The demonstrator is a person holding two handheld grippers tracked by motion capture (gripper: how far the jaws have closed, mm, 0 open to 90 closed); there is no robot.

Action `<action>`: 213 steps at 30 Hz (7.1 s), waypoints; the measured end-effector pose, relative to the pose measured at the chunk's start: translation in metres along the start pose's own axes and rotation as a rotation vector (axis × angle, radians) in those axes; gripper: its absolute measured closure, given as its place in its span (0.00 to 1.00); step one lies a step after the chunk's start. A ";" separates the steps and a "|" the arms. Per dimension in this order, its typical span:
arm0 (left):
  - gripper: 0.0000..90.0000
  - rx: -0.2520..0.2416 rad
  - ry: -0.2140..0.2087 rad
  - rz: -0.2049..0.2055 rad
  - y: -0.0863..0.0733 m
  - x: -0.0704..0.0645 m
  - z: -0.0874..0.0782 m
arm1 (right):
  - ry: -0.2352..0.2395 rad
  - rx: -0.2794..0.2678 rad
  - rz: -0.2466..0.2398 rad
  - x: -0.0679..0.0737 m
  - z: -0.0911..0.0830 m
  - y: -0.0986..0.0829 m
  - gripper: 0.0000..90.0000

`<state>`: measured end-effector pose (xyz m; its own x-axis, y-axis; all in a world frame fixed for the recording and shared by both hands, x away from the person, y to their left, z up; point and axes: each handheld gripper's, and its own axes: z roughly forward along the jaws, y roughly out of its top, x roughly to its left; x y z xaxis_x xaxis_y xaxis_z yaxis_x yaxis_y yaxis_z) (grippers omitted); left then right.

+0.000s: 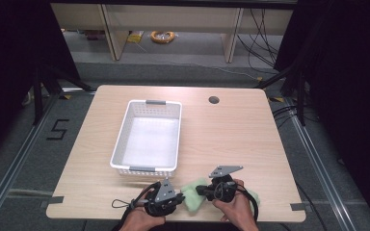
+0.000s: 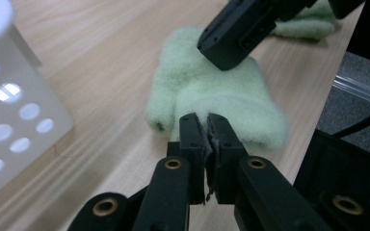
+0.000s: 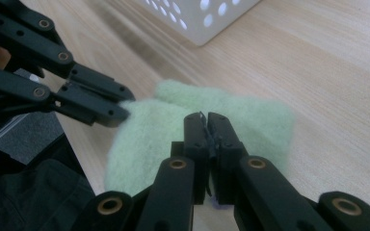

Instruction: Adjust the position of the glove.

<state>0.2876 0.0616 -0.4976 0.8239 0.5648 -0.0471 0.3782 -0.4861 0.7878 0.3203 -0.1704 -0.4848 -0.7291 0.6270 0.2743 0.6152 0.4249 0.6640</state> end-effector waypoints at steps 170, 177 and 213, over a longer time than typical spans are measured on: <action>0.84 0.061 -0.121 -0.197 0.018 0.014 0.012 | -0.047 -0.035 -0.038 0.018 -0.024 -0.007 0.51; 0.84 0.073 -0.095 -0.163 0.017 0.017 0.011 | -0.053 -0.007 -0.058 0.022 -0.023 -0.012 0.58; 0.52 0.058 0.024 -0.081 0.015 -0.015 0.003 | -0.009 0.100 -0.115 -0.032 0.022 0.054 0.69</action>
<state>0.2820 0.0444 -0.4870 0.7797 0.6192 -0.0936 0.4671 -0.4756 0.7454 0.3832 -0.1529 -0.4732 -0.7942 0.5760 0.1936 0.5547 0.5570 0.6182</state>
